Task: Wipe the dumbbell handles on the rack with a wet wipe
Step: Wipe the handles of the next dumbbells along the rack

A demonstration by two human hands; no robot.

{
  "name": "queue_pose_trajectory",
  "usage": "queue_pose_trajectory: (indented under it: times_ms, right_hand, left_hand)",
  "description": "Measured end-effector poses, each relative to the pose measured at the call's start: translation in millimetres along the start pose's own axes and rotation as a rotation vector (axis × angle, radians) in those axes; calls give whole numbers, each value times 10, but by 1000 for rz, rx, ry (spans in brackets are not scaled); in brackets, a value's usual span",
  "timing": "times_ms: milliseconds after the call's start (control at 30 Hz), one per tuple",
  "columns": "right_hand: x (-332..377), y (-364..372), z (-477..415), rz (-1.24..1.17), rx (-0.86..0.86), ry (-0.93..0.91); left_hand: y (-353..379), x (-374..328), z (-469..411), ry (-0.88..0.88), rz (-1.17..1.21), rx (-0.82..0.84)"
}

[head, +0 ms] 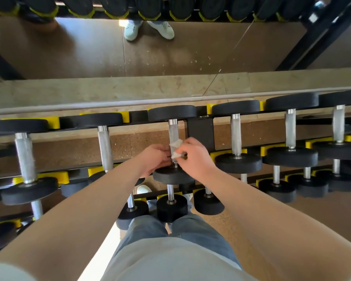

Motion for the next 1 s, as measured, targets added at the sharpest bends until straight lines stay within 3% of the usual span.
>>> queue_pose_trajectory:
  times_ms: [133,300,433,567,667,800,900,1000]
  right_hand:
    - [-15,15,-59,-41,-27,60]
    - [58,-154,-326,-367,-300,276]
    - [0,-69,-395,-356,-69,418]
    - [-119,-17,-230,-158,189,467]
    - [-163,-37,-220,-79,211,453]
    - [-136,-56,-316,-521,25,513]
    - [-76,-105,-359,-472,-100,399]
    - [-54,-72,-278,-437,-104,355]
  left_hand:
    - [7,12,50,25,-86,-39]
    - [-47,47,71,99,49,-135]
    - [-66,50,29,97,48,-134]
    - [-48,107,-25,34,-232,-77]
    - [-24,51,-56,14,-355,-85]
    - [-85,5,-61,3,-119,-142]
    - [-108,23,-45,38,24,-130]
    - [-84,58,-70,71,129,-118]
Point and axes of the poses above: each hand's wrist, its own z-axis away from the middle knuckle, its own y-axis out of the palm, x = y × z, the point moved 2 cm from there along -z, towards the middle knuckle, and after that the axes turned 7 degrees about -z, right-handed, at the moved point
